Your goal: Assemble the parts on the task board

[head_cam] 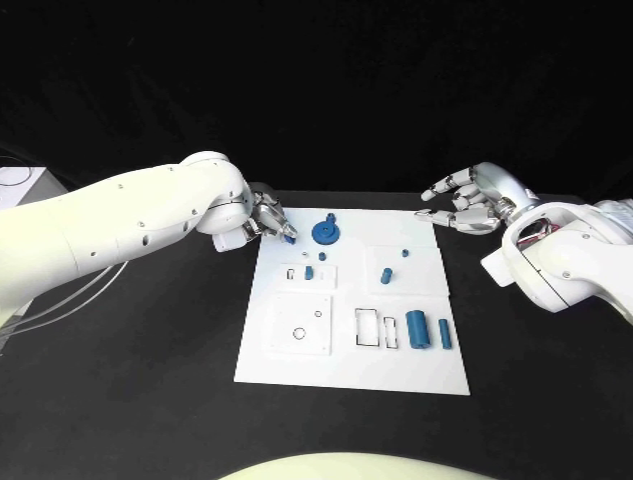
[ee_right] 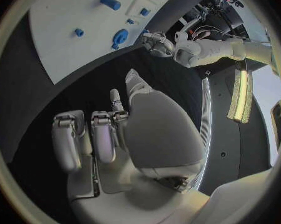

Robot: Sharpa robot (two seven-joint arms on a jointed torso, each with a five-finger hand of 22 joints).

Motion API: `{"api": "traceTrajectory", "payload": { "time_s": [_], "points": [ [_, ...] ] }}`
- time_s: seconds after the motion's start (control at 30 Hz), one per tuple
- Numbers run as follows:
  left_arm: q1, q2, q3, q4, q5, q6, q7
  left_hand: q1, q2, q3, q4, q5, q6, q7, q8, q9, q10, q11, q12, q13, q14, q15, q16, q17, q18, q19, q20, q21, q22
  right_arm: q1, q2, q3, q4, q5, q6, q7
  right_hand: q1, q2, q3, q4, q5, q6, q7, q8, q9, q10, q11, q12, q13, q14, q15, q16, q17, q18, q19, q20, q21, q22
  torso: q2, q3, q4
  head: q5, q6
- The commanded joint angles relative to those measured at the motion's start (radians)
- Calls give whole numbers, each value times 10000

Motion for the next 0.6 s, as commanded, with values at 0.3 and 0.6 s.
{"api": "traceTrajectory", "payload": {
  "time_s": [0.3, 0.6],
  "points": [
    [-22, -736, -130, 1602, -1210, -1330, -51, -444, -146, 1872, -1843, 773, 232, -139, 229, 302, 266, -114, 83, 119, 1062, -188, 43, 2635, -115, 199, -115, 124, 754, -5, -29, 1, -11, -40, 156, 101, -111, -4, 15, 36, 49, -51, -26, 70, -6, 299, -8, -31, 1938, 972, -29, -40, 2284, -145, 1047, -43, 22, 2627, -53, 24, 74, 49, -86],
    [-144, -1000, -513, 2364, -2272, -1909, -116, -486, -155, 1909, -1890, 843, 270, -163, 262, 328, 342, -137, 137, 192, 1062, -206, 43, 2635, -131, 246, -133, 160, 813, -8, -5, -2, -60, -38, 149, 144, -111, -4, 15, 36, 49, -51, -26, 70, -6, 299, -8, -31, 1938, 972, -29, -40, 2284, -145, 1047, -43, 22, 2627, -56, 26, 76, 70, -143]
  ]
}}
